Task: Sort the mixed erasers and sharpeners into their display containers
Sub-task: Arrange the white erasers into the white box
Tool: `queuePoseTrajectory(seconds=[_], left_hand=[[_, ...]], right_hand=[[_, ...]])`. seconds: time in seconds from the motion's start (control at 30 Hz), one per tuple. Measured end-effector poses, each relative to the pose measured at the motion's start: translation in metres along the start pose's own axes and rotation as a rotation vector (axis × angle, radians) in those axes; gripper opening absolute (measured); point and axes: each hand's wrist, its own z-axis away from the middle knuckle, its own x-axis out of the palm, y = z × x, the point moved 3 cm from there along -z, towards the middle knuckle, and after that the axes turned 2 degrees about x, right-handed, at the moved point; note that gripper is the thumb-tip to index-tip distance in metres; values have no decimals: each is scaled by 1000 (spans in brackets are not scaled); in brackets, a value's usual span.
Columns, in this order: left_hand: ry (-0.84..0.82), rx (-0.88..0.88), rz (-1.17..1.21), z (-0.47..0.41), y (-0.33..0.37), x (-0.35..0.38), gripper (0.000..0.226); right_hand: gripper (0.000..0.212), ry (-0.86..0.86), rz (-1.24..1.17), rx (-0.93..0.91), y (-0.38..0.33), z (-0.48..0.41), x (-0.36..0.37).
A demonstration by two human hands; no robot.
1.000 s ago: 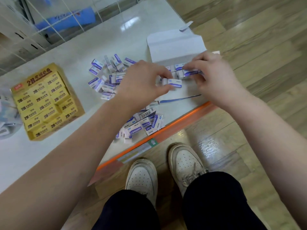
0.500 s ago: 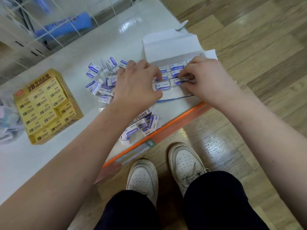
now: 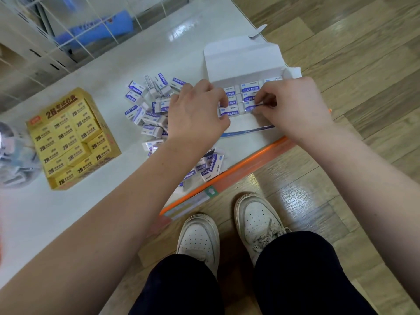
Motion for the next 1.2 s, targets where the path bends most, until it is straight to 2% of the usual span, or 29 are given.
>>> queuePoseTrajectory(seconds=[0.23,0.37,0.47,0.57,0.67,0.77,0.87,1.03,1.2], left_hand=[[-71,85,152,-3,-8,0,24],[14,76,328,4,-18,-18,23],[-17,35,389,18,-35,-33,20],[-146,41,357,38,-50,-40,12],[-195,87,339,57,-56,-38,9],[-186,158,336,71,-55,-25,19],[-149,224,204,79,-50,-10,36],[-63,195,145,79,-48,-5,34],[-20,185,139,77,-44,-2,40]], right_hand=[[21,-100,49,-1,-8,-6,-1],[22,-26,-12,-77,-31,-4,-13],[17,-171,-151,-203,-55,9,-15],[14,-340,-176,-312,-69,24,-9],[16,-390,-139,-287,-70,37,-5],[27,-434,-107,-243,-68,46,0],[33,-491,-80,-233,-66,50,9],[33,-488,-95,-223,-67,48,15],[31,-396,-89,-198,-65,52,19]])
